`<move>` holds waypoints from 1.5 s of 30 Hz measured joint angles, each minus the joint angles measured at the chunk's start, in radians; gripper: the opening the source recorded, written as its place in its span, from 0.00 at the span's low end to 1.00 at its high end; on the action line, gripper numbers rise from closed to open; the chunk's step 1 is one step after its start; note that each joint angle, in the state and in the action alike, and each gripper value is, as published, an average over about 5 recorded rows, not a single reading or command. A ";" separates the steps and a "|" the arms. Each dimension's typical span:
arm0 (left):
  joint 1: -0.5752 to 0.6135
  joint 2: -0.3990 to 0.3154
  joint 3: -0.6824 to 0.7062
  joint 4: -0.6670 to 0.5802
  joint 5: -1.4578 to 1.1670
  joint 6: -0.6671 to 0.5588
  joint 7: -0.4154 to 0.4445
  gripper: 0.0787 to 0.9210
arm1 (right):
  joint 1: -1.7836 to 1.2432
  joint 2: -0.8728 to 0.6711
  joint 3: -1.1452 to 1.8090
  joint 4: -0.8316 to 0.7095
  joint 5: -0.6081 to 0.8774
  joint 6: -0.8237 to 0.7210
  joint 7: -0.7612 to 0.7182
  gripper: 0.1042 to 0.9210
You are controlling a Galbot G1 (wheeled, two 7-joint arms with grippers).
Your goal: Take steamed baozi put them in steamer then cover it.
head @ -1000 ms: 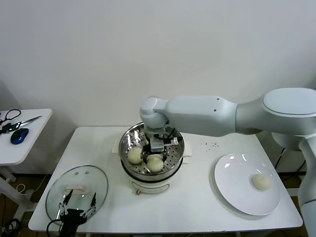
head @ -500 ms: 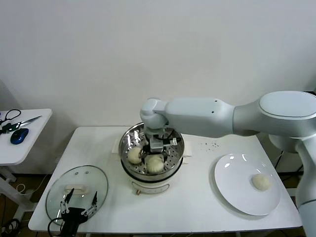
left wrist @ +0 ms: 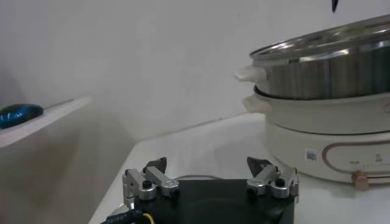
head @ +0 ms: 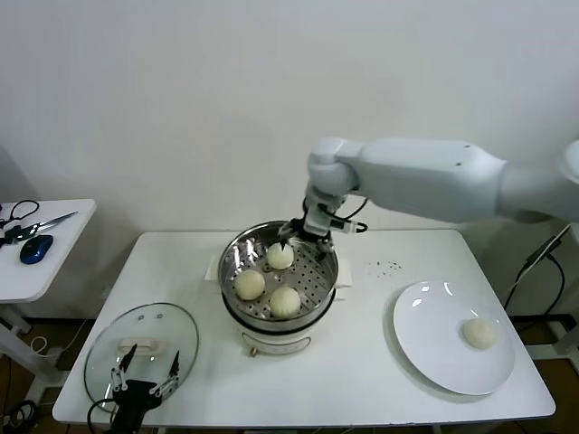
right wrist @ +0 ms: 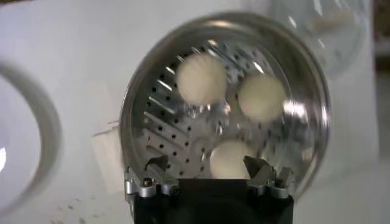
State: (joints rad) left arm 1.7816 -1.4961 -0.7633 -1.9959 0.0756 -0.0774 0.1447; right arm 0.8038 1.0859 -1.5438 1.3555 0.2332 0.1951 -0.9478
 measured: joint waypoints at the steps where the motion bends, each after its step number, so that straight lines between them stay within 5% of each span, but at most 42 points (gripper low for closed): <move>1: -0.001 0.000 0.002 -0.001 0.001 0.000 0.000 0.88 | 0.010 -0.030 -0.012 0.009 0.025 -0.042 0.006 0.88; 10: -0.008 -0.002 0.013 0.000 0.018 0.000 0.003 0.88 | 0.000 -0.322 -0.049 0.086 0.081 -0.285 0.012 0.88; 20: 0.005 -0.011 0.009 -0.007 0.036 0.001 0.004 0.88 | -0.267 -0.561 0.128 0.053 -0.015 -0.340 -0.047 0.88; 45: 0.016 -0.028 0.007 0.009 0.073 0.003 0.004 0.88 | -0.802 -0.641 0.580 -0.180 -0.253 -0.273 -0.124 0.88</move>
State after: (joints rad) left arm 1.7975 -1.5245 -0.7567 -1.9865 0.1489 -0.0746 0.1482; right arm 0.0013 0.4448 -0.9637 1.1758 -0.0194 -0.0775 -1.0721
